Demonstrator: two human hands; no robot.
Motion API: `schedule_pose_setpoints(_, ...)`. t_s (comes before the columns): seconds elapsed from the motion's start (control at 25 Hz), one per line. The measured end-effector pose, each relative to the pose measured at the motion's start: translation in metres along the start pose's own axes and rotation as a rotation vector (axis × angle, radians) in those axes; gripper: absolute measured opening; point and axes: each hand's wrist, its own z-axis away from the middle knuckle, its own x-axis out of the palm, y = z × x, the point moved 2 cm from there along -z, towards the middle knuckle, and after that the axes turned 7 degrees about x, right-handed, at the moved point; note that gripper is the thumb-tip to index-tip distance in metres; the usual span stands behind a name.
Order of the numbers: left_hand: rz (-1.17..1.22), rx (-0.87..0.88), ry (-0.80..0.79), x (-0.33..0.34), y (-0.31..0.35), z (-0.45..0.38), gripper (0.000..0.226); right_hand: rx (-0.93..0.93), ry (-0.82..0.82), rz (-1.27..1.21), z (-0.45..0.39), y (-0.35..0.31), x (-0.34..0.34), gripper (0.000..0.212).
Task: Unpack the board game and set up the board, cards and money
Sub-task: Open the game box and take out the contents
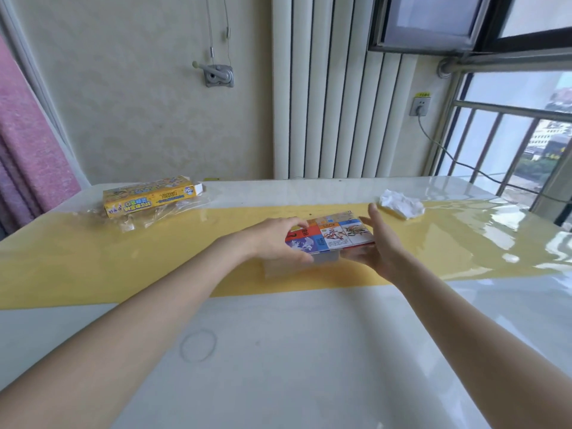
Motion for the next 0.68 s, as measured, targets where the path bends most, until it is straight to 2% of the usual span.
schedule_pose_setpoints(0.12,0.073,0.079,0.086,-0.003,0.012,-0.012,0.039,0.008,0.071,-0.159,-0.003,-0.001,-0.024,0.063)
schedule_pose_setpoints(0.24,-0.130,0.130,0.509,-0.015,0.027,-0.020,0.025,-0.054,0.226,-0.186,-0.003,-0.001,-0.050,0.051)
schedule_pose_setpoints(0.32,-0.226,0.129,0.677,-0.019,0.039,-0.022,0.024,-0.117,0.345,-0.159,-0.001,-0.004,-0.068,0.052)
schedule_pose_setpoints(0.4,-0.362,0.144,0.659,-0.013,0.043,-0.024,0.022,-0.146,0.463,-0.093,-0.004,-0.007,-0.086,0.054)
schedule_pose_setpoints(0.48,-0.415,0.124,0.603,-0.004,0.043,-0.023,0.017,-0.141,0.635,0.201,-0.012,-0.011,-0.101,0.052)
schedule_pose_setpoints(0.56,-0.260,0.050,0.578,-0.001,0.043,-0.021,0.010,-0.024,0.735,0.562,-0.022,-0.014,-0.107,0.050)
schedule_pose_setpoints(0.68,0.009,-0.050,0.523,-0.006,0.042,-0.023,0.009,0.163,0.764,0.779,-0.022,-0.017,-0.101,0.049)
